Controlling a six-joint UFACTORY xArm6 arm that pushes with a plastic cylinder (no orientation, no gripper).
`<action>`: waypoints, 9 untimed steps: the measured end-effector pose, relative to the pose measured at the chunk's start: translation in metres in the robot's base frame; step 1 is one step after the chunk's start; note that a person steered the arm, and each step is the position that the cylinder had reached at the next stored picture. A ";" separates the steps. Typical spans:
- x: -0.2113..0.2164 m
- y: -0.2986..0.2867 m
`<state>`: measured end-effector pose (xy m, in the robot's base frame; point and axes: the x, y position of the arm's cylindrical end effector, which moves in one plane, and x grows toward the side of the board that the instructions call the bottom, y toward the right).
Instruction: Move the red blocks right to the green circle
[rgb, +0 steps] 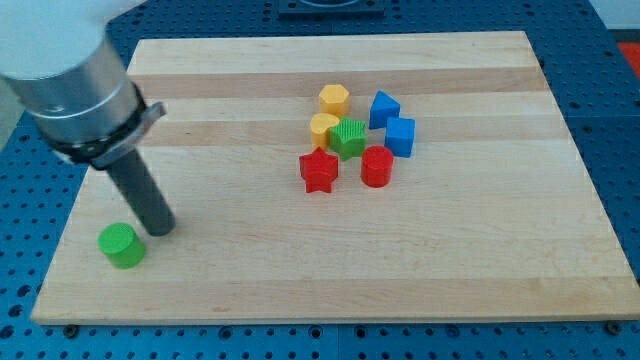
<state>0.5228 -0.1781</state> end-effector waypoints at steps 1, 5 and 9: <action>-0.006 0.070; -0.054 0.322; -0.074 0.206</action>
<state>0.4490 0.0280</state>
